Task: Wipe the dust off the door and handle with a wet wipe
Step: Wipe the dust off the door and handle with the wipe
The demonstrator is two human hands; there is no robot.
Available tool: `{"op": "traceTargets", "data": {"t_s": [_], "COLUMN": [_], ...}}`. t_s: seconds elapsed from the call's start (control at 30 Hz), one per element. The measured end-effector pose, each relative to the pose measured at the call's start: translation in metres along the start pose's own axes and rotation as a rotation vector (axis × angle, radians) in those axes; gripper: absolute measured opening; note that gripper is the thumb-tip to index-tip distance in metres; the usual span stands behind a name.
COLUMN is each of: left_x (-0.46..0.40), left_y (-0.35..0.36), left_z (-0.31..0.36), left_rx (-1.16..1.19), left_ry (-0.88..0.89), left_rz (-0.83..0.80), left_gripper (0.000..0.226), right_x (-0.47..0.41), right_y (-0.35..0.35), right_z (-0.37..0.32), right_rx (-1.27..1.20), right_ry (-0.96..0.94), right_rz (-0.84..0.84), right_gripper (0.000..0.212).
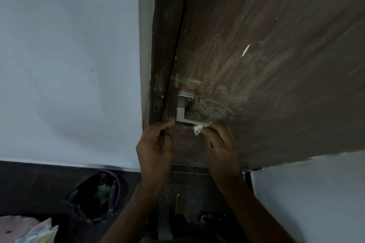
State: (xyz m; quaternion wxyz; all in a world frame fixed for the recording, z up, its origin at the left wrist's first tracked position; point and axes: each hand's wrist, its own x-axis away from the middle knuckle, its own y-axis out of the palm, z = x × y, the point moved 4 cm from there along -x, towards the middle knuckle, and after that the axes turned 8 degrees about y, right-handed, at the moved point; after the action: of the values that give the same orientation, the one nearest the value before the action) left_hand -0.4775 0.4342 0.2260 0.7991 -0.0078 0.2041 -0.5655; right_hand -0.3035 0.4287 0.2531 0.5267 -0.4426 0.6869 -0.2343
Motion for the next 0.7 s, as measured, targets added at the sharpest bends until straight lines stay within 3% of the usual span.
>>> {"op": "traceTargets", "data": {"t_s": [0.2,0.37,0.43,0.5,0.6,0.7], "left_x": [0.0,0.005,0.007,0.008,0.009,0.009], "left_y": [0.014,0.012,0.012,0.014,0.019,0.022], "left_z": [0.017,0.015,0.015,0.014,0.014,0.019], "left_rx": [-0.089,-0.09,-0.081,-0.061,-0.028,-0.021], "left_ry": [0.089,0.1,0.106,0.094,0.074,0.091], "left_rz": [-0.117,-0.084,-0.071,-0.066,-0.061,-0.076], "left_gripper": [0.021,0.019,0.018,0.019,0.019,0.019], "right_x": [-0.006,0.003,0.003,0.003,0.008,0.013], "right_y": [0.017,-0.004,-0.012,-0.009,0.009,0.017], "right_z": [-0.032,0.01,0.029,0.038,0.035,0.025], "right_rx": [-0.06,-0.051,-0.145,-0.346,-0.859,-1.358], "right_ry": [-0.022,0.138,0.315,0.601,1.024,1.295], "right_rz": [-0.07,-0.025,0.017,0.002,0.02,-0.005], "right_gripper": [0.024,0.024,0.014,0.017,0.026,0.019]}}
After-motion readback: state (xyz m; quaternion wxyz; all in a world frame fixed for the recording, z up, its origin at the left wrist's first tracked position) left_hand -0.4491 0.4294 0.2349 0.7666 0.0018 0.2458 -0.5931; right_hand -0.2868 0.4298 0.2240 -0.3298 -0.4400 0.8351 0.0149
